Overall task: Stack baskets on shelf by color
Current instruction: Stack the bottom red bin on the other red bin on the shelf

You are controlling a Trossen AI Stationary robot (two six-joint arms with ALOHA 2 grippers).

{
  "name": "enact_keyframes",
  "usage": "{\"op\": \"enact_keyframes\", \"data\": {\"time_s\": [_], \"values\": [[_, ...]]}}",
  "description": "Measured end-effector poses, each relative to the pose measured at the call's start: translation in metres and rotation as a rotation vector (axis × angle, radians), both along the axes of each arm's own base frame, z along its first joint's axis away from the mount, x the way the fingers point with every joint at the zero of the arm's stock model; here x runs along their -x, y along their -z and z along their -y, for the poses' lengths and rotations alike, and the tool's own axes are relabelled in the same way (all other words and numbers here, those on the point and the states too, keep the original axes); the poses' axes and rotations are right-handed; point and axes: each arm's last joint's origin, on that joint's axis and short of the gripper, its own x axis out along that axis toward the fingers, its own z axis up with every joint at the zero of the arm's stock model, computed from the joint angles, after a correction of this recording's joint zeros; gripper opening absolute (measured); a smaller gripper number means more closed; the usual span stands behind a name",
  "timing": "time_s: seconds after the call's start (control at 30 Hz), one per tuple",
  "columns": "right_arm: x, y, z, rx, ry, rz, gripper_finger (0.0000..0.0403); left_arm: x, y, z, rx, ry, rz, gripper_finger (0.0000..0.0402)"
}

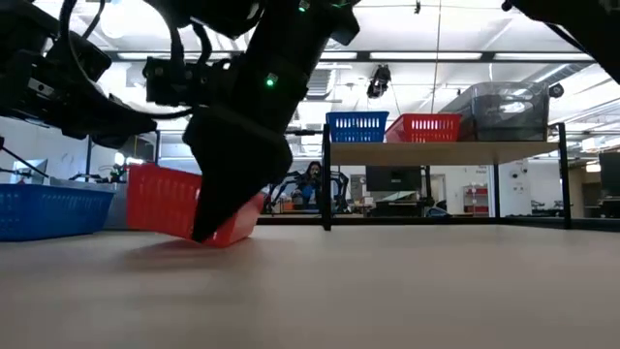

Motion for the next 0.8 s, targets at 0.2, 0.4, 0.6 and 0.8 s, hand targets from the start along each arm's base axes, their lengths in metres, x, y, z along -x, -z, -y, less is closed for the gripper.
{"op": "enact_keyframes", "data": {"time_s": [0.2,0.4,0.6,0.8], "values": [[0.013,-0.010,0.003,0.006,0.011,-0.058,0.0017,0.000,0.000,0.000,0.000,0.000,0.000,0.0022],[0.054,-0.028,0.005,0.004,0.047,-0.157,0.0009,0.000,0.000,0.000,0.000,0.000,0.000,0.0022],[0.121,-0.028,0.000,-0.014,0.150,-0.254,0.0009,0.000,0.000,0.000,0.000,0.000,0.000,0.0022],[0.188,-0.028,-0.012,-0.041,0.245,-0.292,0.0009,0.000,0.000,0.000,0.000,0.000,0.001,0.0022]]}}
